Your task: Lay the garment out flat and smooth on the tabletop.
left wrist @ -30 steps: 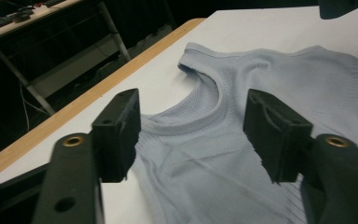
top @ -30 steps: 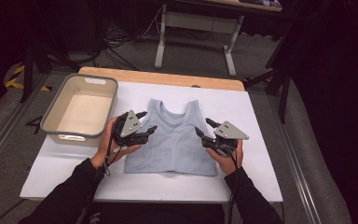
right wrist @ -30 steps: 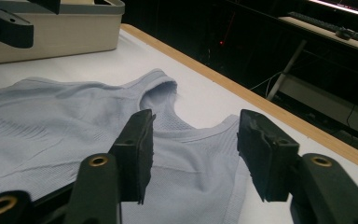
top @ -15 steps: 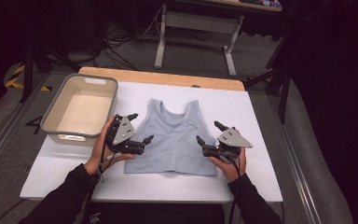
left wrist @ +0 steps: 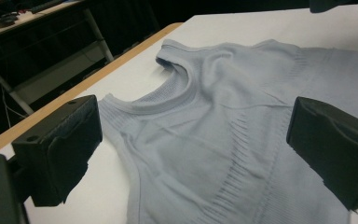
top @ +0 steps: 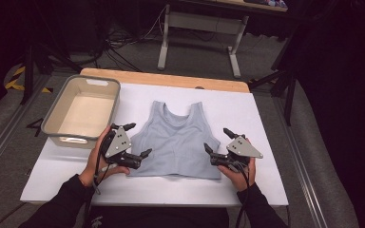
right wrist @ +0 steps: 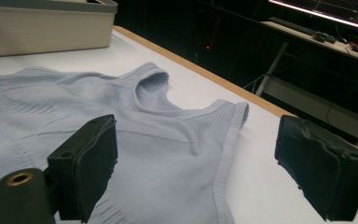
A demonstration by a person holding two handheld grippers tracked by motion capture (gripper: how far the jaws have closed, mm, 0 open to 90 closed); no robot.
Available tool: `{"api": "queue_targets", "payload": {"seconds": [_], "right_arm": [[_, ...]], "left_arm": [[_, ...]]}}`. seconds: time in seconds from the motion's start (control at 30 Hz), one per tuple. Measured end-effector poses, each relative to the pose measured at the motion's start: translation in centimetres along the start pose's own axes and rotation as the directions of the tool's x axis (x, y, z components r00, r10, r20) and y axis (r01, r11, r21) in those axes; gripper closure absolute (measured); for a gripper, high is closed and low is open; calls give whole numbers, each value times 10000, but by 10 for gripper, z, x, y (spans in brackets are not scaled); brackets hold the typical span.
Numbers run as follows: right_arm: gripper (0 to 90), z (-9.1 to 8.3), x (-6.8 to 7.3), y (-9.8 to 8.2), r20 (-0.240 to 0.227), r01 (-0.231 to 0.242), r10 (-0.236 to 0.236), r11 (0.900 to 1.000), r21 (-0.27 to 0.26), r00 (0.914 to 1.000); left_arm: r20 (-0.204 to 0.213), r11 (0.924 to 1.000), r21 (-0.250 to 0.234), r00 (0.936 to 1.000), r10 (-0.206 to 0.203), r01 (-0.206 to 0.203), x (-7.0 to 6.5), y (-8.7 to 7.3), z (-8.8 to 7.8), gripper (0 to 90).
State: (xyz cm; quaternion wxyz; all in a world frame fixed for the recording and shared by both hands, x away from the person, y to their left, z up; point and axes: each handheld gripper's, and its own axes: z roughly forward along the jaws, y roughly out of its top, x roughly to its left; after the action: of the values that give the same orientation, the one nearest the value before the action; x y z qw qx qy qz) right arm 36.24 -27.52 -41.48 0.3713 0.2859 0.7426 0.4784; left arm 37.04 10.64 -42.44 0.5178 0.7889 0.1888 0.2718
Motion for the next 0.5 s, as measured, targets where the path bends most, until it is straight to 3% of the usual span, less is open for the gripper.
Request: {"api": "queue_targets", "payload": {"seconds": [0.1, 0.27, 0.43, 0.5], "right_arm": [[139, -4, 1, -1, 25, 21, -21, 9999, -150, 10000], [127, -11, 3, -5, 72, -19, 20, 10000, -84, 10000], [58, -17, 5, -9, 292, 6, -6, 10000, -25, 9996], [38, -17, 3, -12, 31, -265, 265, 9996, 75, 9996]], "left_arm": [[-12, 9999, 131, 10000, 97, -97, -2, -4, -2, 43], [23, 9998, 174, 10000, -78, 77, -4, -10, -7, 43], [73, 9992, 308, 9997, -250, 248, -6, -17, -13, 48], [124, 9988, 455, 9997, -211, 205, -7, -20, -14, 50]]}}
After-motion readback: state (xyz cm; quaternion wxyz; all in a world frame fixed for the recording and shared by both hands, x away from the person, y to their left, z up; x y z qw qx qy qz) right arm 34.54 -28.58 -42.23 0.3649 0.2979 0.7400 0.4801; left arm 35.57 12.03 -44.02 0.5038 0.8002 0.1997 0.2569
